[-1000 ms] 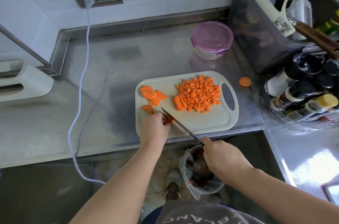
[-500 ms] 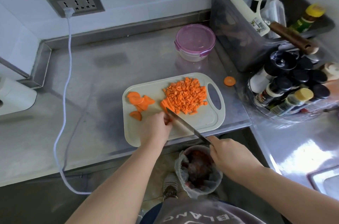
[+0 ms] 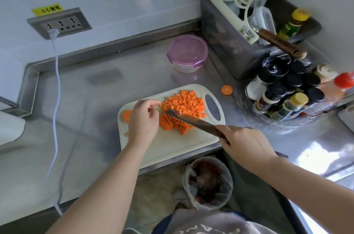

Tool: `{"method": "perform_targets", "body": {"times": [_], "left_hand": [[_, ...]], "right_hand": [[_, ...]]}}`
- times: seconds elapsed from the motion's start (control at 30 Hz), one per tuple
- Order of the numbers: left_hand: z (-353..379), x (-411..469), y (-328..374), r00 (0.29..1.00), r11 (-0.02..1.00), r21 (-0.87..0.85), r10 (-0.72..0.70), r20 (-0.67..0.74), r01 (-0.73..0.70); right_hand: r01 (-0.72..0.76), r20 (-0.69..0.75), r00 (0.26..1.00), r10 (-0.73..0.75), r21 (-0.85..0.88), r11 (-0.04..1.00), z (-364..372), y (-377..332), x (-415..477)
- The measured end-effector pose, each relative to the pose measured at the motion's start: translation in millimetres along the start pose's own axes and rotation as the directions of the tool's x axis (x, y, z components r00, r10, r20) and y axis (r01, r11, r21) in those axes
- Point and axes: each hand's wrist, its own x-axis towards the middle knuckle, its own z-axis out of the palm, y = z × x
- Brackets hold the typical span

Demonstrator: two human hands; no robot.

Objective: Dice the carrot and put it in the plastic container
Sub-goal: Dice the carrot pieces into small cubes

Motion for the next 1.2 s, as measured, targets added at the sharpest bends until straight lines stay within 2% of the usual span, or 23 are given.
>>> {"method": "perform_targets", "body": {"times": [0.03,0.1,0.17,0.27,0.33,0.47,0.53,0.57,0.63,0.7,0.77,0.83,0.93,1.0,1.03,1.13,1.2], "left_hand": [[-2.0,7.2,2.5,0.991,0.996,0.04,0.081,0.105,-0.086],[1.3,16.6,12.1,0.917,0.956,0.153,0.184,0.353,-0.251],[8.8,22.5,20.0,0.847,0.908,0.27,0.149,0.509,-0.322],[22.2,32.2,18.9,0.799,0.913,0.292,0.059,0.599,-0.286],[27.5,36.0,16.9,0.792,0.942,0.236,0.048,0.609,-0.239],[17.0,42.2,20.0,0.858,0.988,0.087,0.067,0.509,-0.128],[7.1,48.0,17.6,0.877,0.988,0.044,0.112,0.467,-0.15],[3.2,50.0,17.0,0.861,0.978,0.05,0.152,0.485,-0.202],[2.6,50.6,18.1,0.781,0.938,0.108,0.206,0.59,-0.329],[9.8,50.8,17.7,0.707,0.876,0.196,0.204,0.677,-0.44],[17.0,52.5,16.2,0.694,0.844,0.257,0.174,0.699,-0.471],[20.1,55.4,14.7,0.739,0.875,0.236,0.183,0.649,-0.424],[11.4,62.6,7.7,0.87,0.929,0.181,0.217,0.443,-0.323],[0.8,62.8,-2.3,0.895,0.91,0.248,0.219,0.389,-0.331],[-3.7,59.0,-6.9,0.874,0.875,0.292,0.245,0.421,-0.386],[-6.2,37.4,-22.1,0.73,0.698,0.352,0.359,0.582,-0.624],[-6.0,26.9,-24.6,0.702,0.643,0.404,0.306,0.643,-0.65]], "right_hand": [[0.018,-0.036,0.999,-0.019,-0.023,1.0,-0.2,0.4,2.8],[0.021,-0.045,0.999,-0.025,-0.082,0.996,-2.9,0.5,7.4],[0.005,-0.038,0.999,-0.011,-0.137,0.991,-4.8,1.5,9.9],[-0.004,-0.018,1.0,0.001,-0.171,0.985,-6.7,1.9,9.1],[-0.018,-0.025,1.0,0.014,-0.164,0.986,-7.6,1.5,7.8],[-0.015,-0.025,1.0,0.012,-0.141,0.99,-7.3,1.0,8.0],[-0.006,-0.016,1.0,0.004,-0.126,0.992,-8.2,-0.2,9.5],[-0.006,-0.007,1.0,0.005,-0.118,0.993,-8.8,-1.5,10.4],[-0.002,0.001,1.0,0.002,-0.116,0.993,-9.9,-3.7,12.0],[0.012,-0.013,1.0,-0.014,-0.133,0.991,-9.3,-4.3,13.3],[0.019,-0.018,1.0,-0.022,-0.136,0.991,-8.8,-3.8,13.2],[0.003,-0.031,0.999,-0.007,-0.126,0.992,-6.8,-0.8,14.4],[-0.04,-0.046,0.998,0.036,-0.099,0.994,-6.7,0.4,14.7],[-0.124,0.005,0.992,0.124,0.017,0.992,-7.1,0.9,16.8],[-0.161,0.028,0.987,0.159,0.103,0.982,-6.0,1.5,16.5],[-0.237,0.063,0.971,0.229,0.222,0.946,-3.3,0.4,13.7],[-0.25,0.083,0.968,0.236,0.242,0.938,-1.2,-0.3,12.7]]}}
